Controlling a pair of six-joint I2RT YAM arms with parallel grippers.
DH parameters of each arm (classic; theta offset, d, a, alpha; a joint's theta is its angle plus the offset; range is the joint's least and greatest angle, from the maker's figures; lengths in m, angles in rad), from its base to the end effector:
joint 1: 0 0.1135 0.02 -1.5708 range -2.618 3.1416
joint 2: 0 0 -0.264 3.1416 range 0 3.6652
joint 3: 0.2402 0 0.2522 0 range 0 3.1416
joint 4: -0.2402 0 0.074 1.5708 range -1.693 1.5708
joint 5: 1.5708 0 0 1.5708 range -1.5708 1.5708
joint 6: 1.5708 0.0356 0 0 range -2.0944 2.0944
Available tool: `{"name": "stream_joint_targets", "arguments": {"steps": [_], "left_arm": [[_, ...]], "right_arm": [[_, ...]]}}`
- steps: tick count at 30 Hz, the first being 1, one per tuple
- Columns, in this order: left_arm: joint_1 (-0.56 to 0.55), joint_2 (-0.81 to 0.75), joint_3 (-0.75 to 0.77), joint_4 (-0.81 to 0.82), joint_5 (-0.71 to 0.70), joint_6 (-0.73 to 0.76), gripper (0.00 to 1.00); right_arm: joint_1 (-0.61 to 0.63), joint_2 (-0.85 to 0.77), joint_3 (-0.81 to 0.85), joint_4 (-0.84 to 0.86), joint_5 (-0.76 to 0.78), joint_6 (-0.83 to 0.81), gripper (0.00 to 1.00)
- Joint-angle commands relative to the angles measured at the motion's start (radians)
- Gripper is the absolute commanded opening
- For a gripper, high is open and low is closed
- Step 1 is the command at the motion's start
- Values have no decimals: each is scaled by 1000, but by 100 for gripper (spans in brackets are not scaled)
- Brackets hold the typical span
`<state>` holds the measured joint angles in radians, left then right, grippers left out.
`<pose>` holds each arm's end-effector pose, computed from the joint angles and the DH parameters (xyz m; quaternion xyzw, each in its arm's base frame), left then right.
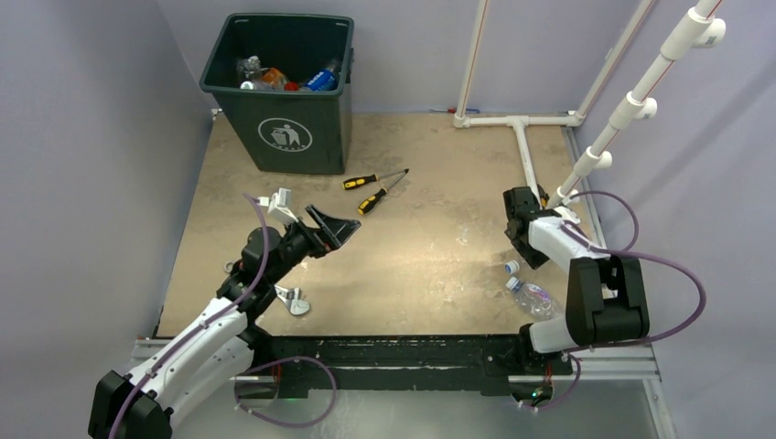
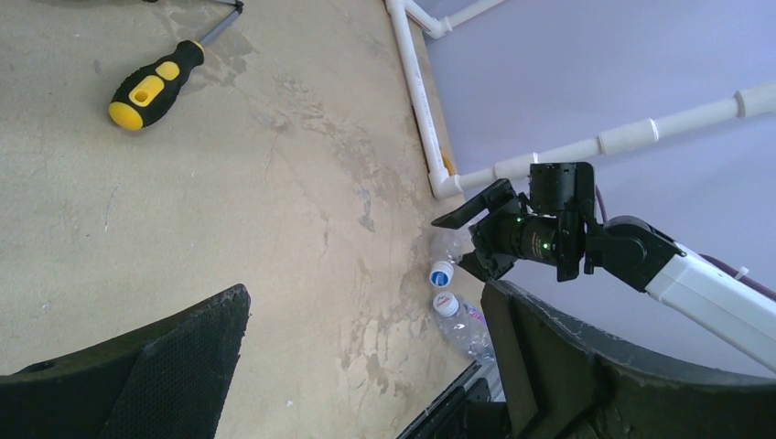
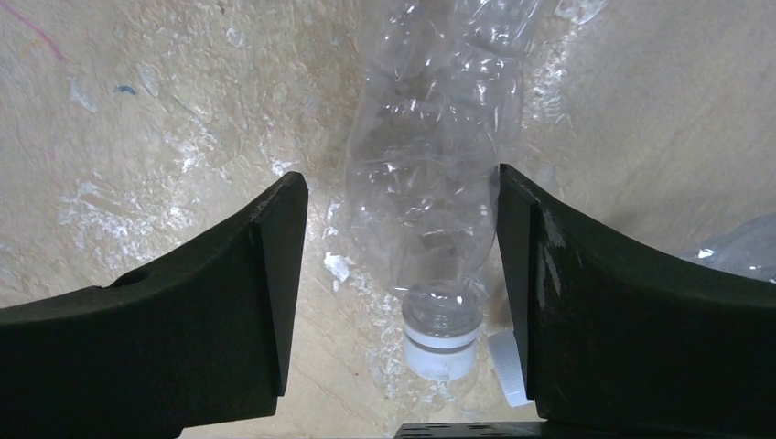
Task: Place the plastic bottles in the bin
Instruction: Pick up the plastic bottle at the center of the board.
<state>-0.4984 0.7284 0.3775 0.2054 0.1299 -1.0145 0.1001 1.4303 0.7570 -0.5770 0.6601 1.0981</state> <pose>0.1575 -0.0910 0.2455 -0.1516 0.7409 -0.4835 0.4408 0.2451 0.0027 0.1721 0.4923 0.7953 -0.1791 0.3051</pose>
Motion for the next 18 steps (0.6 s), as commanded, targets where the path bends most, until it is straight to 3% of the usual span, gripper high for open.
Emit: {"name": "stream_joint_targets", "arguments": {"steps": [1, 11, 18], "left_arm": [[-9, 5, -13, 74, 2, -26, 99], [-12, -2, -16, 77, 8, -33, 99], [-12, -12, -13, 71, 8, -42, 99]], "right_arm": [[-3, 18, 0, 47, -39, -21, 70], [-1, -83, -44, 51, -33, -54, 46], [35, -324, -87, -4, -126, -112, 39]]}}
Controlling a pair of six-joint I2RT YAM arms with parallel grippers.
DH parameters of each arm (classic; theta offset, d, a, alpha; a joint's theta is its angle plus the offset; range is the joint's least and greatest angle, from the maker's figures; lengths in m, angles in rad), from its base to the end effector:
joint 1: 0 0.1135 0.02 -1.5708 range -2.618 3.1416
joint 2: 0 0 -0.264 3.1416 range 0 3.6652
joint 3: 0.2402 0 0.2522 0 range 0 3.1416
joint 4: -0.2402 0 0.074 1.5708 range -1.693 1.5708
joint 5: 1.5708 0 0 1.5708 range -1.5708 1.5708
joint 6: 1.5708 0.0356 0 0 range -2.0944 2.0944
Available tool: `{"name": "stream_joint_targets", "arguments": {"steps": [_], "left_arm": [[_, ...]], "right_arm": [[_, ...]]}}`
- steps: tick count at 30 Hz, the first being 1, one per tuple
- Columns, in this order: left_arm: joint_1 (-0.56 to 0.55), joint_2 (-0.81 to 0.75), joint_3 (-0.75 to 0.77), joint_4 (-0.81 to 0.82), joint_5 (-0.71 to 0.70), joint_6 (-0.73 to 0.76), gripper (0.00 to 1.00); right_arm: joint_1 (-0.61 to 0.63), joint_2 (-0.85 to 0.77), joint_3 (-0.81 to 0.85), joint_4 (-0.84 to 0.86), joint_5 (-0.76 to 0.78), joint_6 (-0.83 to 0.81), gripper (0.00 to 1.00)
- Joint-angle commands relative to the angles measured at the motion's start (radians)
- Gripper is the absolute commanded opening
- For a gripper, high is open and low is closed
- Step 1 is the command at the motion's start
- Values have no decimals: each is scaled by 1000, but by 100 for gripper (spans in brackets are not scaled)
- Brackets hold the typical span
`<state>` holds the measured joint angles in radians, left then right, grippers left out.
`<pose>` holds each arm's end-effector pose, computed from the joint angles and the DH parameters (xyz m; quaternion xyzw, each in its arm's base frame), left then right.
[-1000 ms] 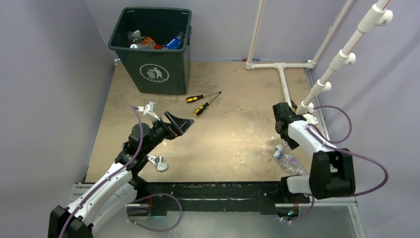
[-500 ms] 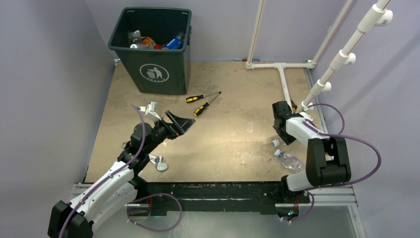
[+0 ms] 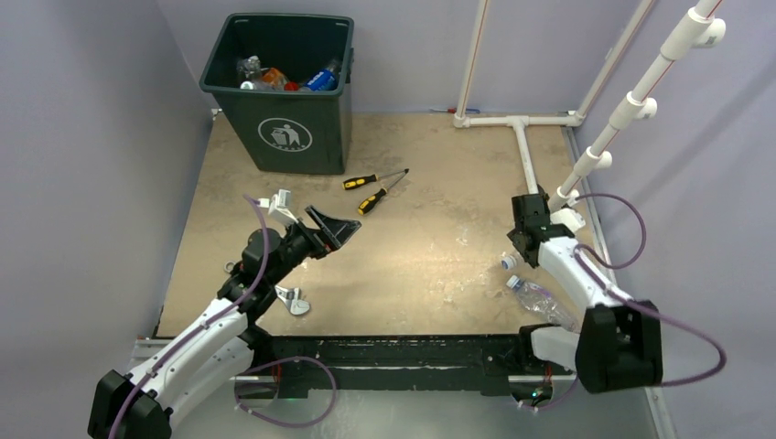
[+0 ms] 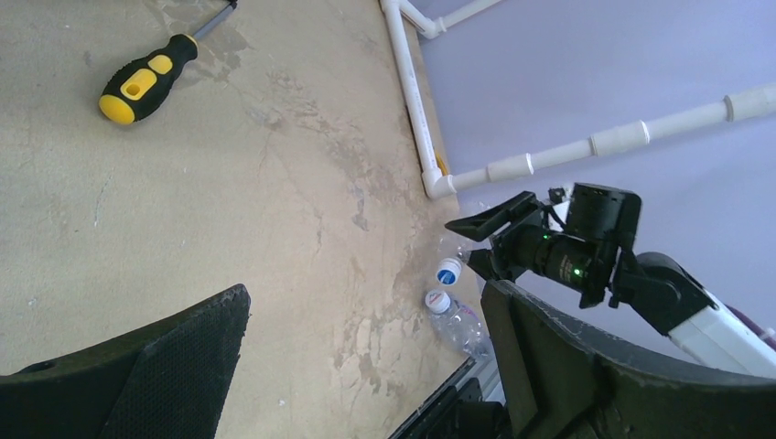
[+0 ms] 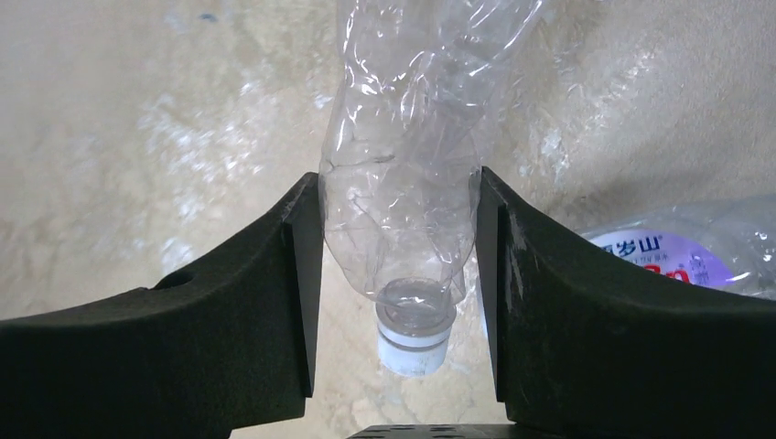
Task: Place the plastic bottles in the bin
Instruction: Pick up the plastic bottle at the center of the board.
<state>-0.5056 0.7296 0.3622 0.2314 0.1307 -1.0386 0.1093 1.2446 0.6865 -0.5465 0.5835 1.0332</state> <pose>0.1567 -0.0920 0.2427 -0.1566 0.7367 -0.4929 0.4357 0.2224 0.0047 0.1921 0.4748 0.8046 -0.1158 0.3374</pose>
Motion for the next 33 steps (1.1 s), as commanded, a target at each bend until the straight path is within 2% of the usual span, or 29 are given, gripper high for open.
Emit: {"name": "stream_joint_targets", "arguments": {"steps": [1, 5, 8, 10, 12, 14, 17, 18, 21, 26, 29, 33], "left_arm": [[-5, -13, 4, 44, 5, -20, 99], [-6, 1, 30, 28, 1, -17, 99], [-6, 4, 53, 5, -3, -21, 99], [-6, 1, 73, -13, -9, -19, 99], [-5, -1, 105, -42, -19, -7, 99], [-6, -2, 148, -74, -30, 19, 99], [-5, -5, 217, -110, -46, 65, 99], [-5, -6, 237, -112, -48, 81, 99], [-4, -4, 283, -99, -29, 125, 99], [-5, -3, 312, -37, 91, 210, 99], [-4, -19, 323, 20, 248, 281, 99], [-5, -65, 331, 46, 359, 320, 99]], "right_arm": [[45, -196, -19, -49, -63, -48, 39], [211, -293, 11, -104, -115, 13, 32], [267, -322, 33, -151, -190, 23, 29], [288, -371, 35, -125, -291, -24, 27], [296, -418, 37, -56, -412, -103, 25], [311, -460, 24, 50, -561, -178, 19], [377, -525, -44, 302, -804, -261, 9], [422, -539, -67, 389, -829, -292, 8], [604, -541, -111, 534, -789, -376, 3], [885, -418, -75, 705, -707, -530, 0], [953, -387, -63, 815, -725, -615, 0], [960, -404, -122, 975, -760, -670, 0]]}}
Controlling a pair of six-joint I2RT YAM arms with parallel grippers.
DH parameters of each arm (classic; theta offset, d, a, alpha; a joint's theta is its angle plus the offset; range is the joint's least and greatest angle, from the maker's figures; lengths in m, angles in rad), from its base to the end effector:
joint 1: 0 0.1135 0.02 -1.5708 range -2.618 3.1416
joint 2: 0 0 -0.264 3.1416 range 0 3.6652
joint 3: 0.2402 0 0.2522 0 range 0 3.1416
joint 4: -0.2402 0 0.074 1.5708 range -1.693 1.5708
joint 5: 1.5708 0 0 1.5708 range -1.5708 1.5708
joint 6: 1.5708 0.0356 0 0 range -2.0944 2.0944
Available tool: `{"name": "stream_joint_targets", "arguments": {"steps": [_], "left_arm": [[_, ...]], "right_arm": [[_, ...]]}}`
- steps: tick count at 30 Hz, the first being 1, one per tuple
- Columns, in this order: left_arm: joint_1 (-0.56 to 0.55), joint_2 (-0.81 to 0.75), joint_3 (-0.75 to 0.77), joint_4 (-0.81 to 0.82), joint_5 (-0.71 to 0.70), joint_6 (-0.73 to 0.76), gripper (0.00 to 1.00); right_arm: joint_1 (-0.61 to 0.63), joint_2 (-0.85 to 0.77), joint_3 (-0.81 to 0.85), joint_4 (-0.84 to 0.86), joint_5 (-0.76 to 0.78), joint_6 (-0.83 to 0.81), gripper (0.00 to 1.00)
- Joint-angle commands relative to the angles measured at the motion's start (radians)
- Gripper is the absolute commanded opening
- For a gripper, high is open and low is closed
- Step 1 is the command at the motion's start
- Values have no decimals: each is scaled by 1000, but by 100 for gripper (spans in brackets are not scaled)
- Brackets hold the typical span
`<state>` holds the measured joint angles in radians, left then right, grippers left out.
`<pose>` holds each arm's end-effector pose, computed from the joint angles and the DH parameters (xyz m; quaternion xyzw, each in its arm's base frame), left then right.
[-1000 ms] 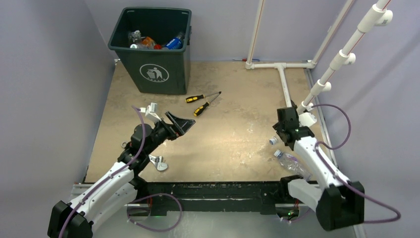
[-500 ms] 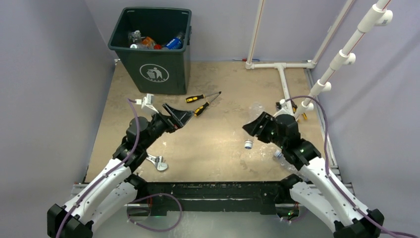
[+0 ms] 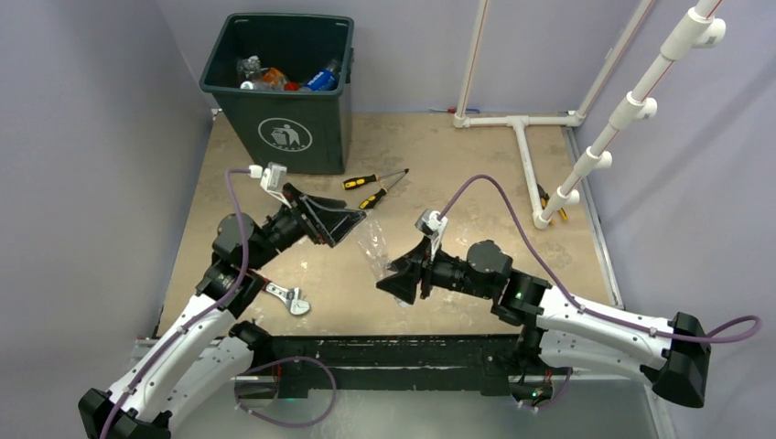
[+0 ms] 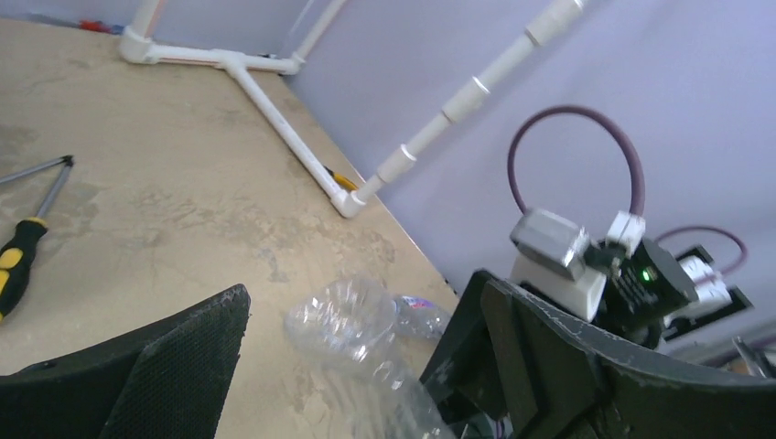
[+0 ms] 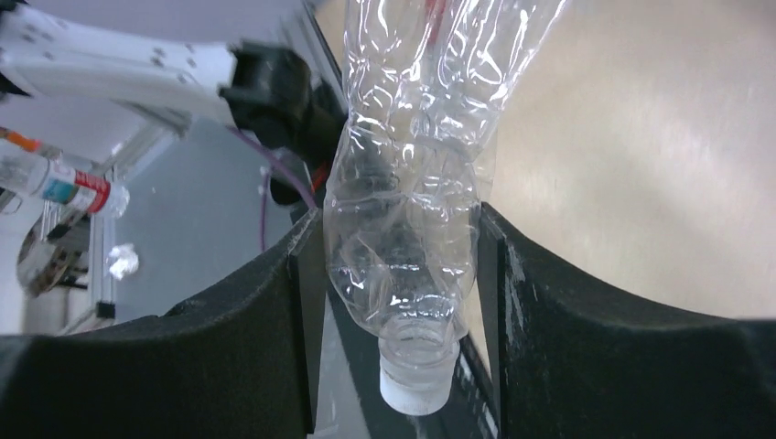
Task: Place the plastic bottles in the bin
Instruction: Pick up the plastic bottle at the center of the board.
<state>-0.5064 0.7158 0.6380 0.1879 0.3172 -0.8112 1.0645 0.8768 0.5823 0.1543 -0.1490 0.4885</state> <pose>0.1493 -0.0955 0.3394 0.0163 0.6690 -0.5336 0.5172 0.0978 0.1872 0.2875 -0.2606 0.7079 0.4984 0.4272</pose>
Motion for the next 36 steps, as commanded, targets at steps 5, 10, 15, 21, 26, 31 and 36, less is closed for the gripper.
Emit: {"name": "stream_joint_targets", "arguments": {"steps": [5, 10, 15, 21, 26, 31, 36], "left_arm": [[-4, -107, 49, 72, 278, 141, 99], [-4, -108, 5, 214, 353, 68, 99], [-4, -55, 10, 264, 369, 22, 99], [-6, -29, -29, 458, 415, -89, 97], [-6, -4, -29, 448, 413, -82, 90], [-6, 26, -31, 462, 397, -103, 86], [-6, 47, -27, 467, 406, -110, 98]], "right_arm": [[5, -62, -91, 465, -52, -150, 0], [6, -36, -93, 552, -78, -163, 0], [6, -10, -70, 596, -130, -168, 0], [6, 20, -58, 629, -167, -165, 0], [11, 55, -53, 688, -211, -134, 0], [21, 83, -31, 699, -252, -133, 0], [28, 79, -31, 739, -279, -111, 0]]}}
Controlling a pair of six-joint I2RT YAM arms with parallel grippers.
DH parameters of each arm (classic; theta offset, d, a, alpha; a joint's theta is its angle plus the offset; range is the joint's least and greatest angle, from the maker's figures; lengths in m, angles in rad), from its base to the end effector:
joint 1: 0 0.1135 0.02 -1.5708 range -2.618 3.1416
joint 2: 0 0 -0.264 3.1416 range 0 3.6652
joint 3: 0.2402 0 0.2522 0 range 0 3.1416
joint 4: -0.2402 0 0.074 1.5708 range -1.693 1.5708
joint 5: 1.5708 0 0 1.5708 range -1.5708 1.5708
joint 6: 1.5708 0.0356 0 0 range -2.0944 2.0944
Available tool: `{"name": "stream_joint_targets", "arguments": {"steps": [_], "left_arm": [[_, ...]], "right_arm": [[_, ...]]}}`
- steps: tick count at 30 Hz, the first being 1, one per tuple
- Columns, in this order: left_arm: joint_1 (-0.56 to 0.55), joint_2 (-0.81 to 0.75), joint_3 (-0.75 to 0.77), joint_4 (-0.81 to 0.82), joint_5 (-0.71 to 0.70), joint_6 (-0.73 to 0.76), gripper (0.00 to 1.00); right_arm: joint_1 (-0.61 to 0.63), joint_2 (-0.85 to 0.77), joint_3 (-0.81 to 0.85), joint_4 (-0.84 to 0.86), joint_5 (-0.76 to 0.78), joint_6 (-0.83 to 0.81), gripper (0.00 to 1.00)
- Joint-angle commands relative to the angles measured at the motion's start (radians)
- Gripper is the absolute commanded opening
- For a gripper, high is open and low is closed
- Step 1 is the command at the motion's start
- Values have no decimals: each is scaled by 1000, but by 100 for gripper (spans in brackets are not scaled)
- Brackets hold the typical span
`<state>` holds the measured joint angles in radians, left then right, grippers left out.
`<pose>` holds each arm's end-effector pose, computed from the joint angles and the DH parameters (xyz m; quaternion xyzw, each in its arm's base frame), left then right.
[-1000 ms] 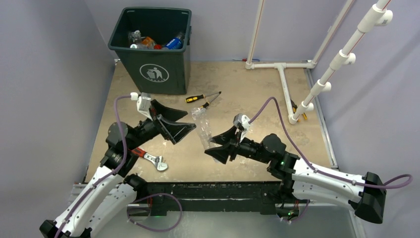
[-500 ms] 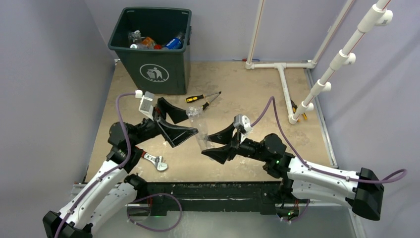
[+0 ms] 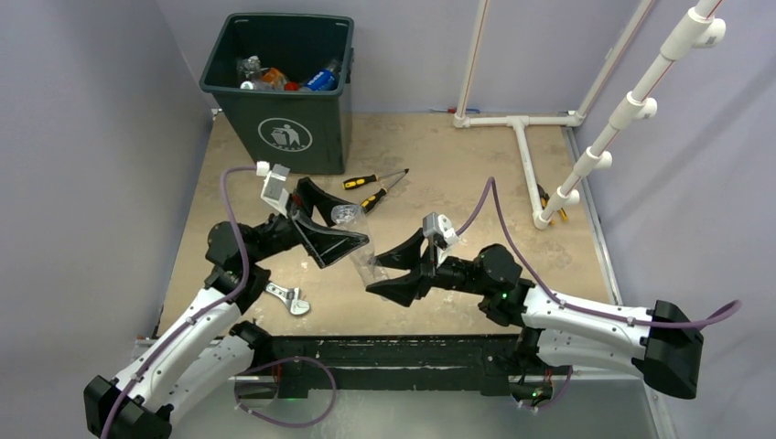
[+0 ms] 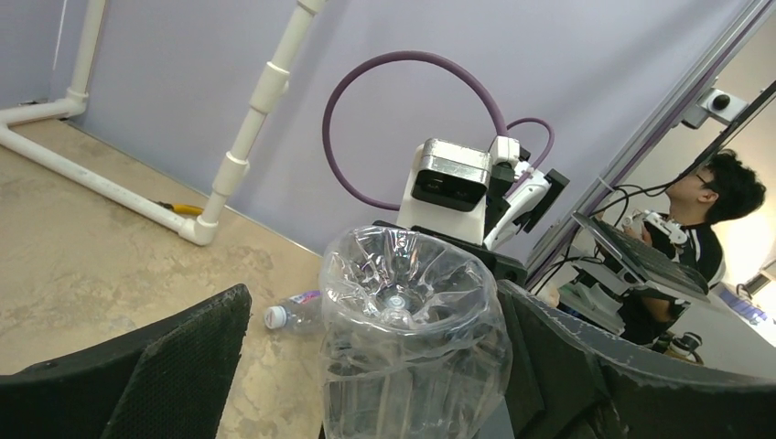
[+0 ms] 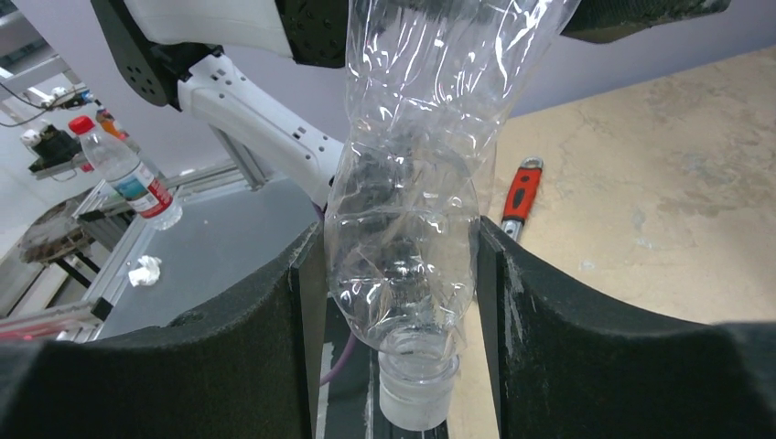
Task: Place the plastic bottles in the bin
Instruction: Pick up the plastic bottle at the center of the board.
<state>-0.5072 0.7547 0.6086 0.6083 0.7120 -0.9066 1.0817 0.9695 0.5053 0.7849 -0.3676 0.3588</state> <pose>0.1365 -0.1025 0.3631 0.1926 0.5423 -0.6571 0.4868 0.0913 0.1987 0.3090 -0.3421 0.4857 0.6062 0.5287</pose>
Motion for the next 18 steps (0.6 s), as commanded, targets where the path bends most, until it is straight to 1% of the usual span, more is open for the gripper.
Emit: {"name": "stream_joint_targets", "arguments": {"steps": [1, 4, 7, 9, 10, 11, 13, 14, 16, 17, 18], "left_arm": [[-5, 7, -4, 69, 16, -23, 97], [-6, 5, -26, 131, 36, -54, 90], [-7, 8, -37, 155, 58, -73, 75], [-7, 13, -39, 157, 74, -79, 72], [-7, 14, -41, 158, 81, -80, 72], [-7, 13, -43, 161, 87, -82, 76], [-7, 5, -48, 162, 95, -84, 88], [-8, -2, -56, 162, 95, -85, 93], [-7, -27, -76, 165, 95, -85, 97], [-8, -40, -84, 163, 91, -81, 97], [-7, -54, -91, 154, 83, -71, 96]], "right_arm": [[11, -15, 40, 124, -61, 26, 0], [11, -6, 35, 161, -64, 45, 0], [11, 18, 34, 198, -63, 64, 0], [11, 37, 33, 228, -60, 75, 0], [11, 48, 37, 237, -57, 79, 0], [11, 60, 41, 245, -55, 82, 0], [11, 84, 48, 262, -52, 93, 0], [11, 92, 48, 276, -51, 100, 0], [11, 107, 47, 311, -53, 116, 0], [11, 114, 49, 325, -57, 121, 0], [11, 127, 48, 343, -61, 127, 0]]}}
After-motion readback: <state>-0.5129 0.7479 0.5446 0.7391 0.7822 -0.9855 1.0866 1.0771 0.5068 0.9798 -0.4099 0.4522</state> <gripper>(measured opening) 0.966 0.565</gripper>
